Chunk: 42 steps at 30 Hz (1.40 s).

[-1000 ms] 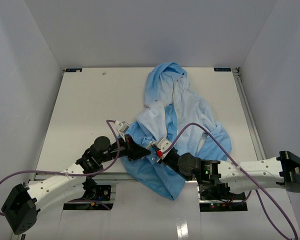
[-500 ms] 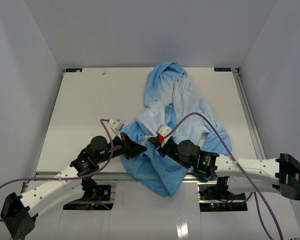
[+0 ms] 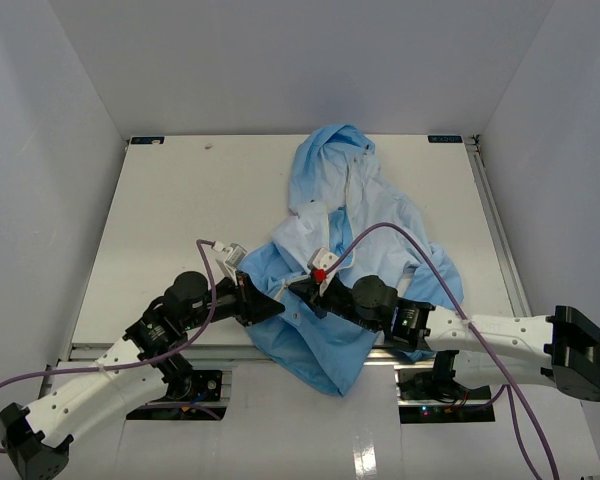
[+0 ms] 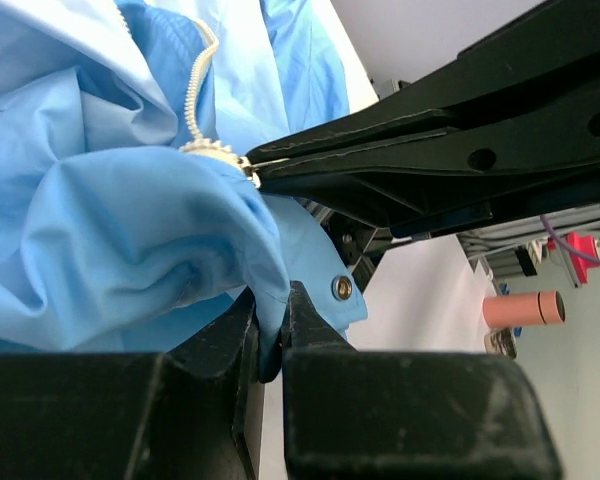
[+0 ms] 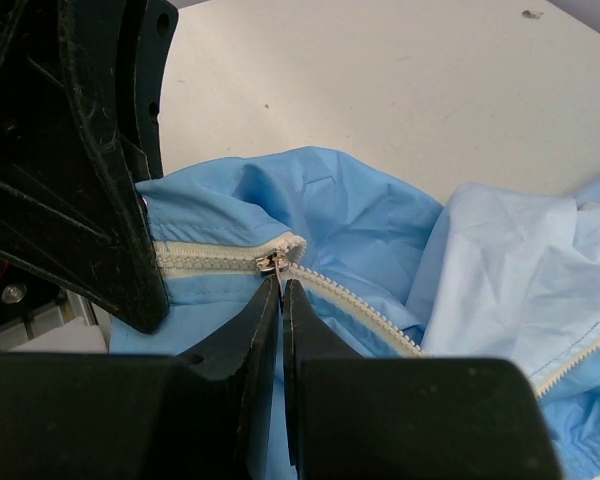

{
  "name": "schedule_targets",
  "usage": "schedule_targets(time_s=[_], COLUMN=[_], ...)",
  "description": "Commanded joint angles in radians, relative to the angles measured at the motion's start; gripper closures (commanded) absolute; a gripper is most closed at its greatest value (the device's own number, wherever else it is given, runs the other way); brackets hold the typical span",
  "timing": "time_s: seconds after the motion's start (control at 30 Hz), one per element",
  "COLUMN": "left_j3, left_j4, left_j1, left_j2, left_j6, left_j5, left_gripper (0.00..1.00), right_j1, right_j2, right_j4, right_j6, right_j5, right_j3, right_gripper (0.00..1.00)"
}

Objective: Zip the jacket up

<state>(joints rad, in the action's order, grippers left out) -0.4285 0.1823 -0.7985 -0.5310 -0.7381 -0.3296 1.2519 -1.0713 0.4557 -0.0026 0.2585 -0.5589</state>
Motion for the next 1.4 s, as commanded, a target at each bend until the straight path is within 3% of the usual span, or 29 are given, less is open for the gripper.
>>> schedule_targets(time_s=[0.0,0.07,0.13,0.17,0.23,0.3,0.8,1.17,1.37], left_j3=[-0.089,-0.138,-0.189,-0.231,-0.256,-0.271,-0.212,-0.204,-0.303], left_j4=[0.115,0.181,0.270,0.301,0.316,0.321,0.310,0.375,0.489], left_j1=[-0.004,-0.003,-0.003,-0.002,-0.003,-0.002,-0.004,-0.004,-0.004], left_j2=[-0.014,-0.039,-0.045,-0.042,-0.029,-0.021,0.033,0.082,0.156], left_j6=[0.017,0.043,0.062,0.066,0.076,0.085,0.061,-0.016,-0.102], left_j5=[-0.212,-0.233,-0.227,-0.212,-0.190,-0.163,-0.097,0.009,0.098], left_gripper=[1.00,0.99,0.89,0.58,0.42,0.34,0.31,0.28,0.28], right_j1=[-0.053,-0.033,-0.008,0.017,0.030,0.039,0.064,0.064,0.063], right_j2=[-0.004,0.016,0.057,0.077,0.100,0.109,0.082,0.054,0.065], right_j4=[-0.214,-0.295,-0.352,-0.400,-0.419,-0.429,-0.284,-0.192,-0.196], right_j6=[-0.010,0.000,0.022,0.028,0.037,0.041,0.089,0.103,0.078], right_j5=[0.035,-0.031,-0.043,-0.045,-0.085,-0.113,-0.173,-0.056,0.007], right_j3=[-0.084,-0.106,-0.104,-0.105,-0.114,-0.132,-0.197,-0.201,-0.216], right_gripper=[0.92,0.92,0.92,0.92,0.92,0.92,0.92,0.92,0.92])
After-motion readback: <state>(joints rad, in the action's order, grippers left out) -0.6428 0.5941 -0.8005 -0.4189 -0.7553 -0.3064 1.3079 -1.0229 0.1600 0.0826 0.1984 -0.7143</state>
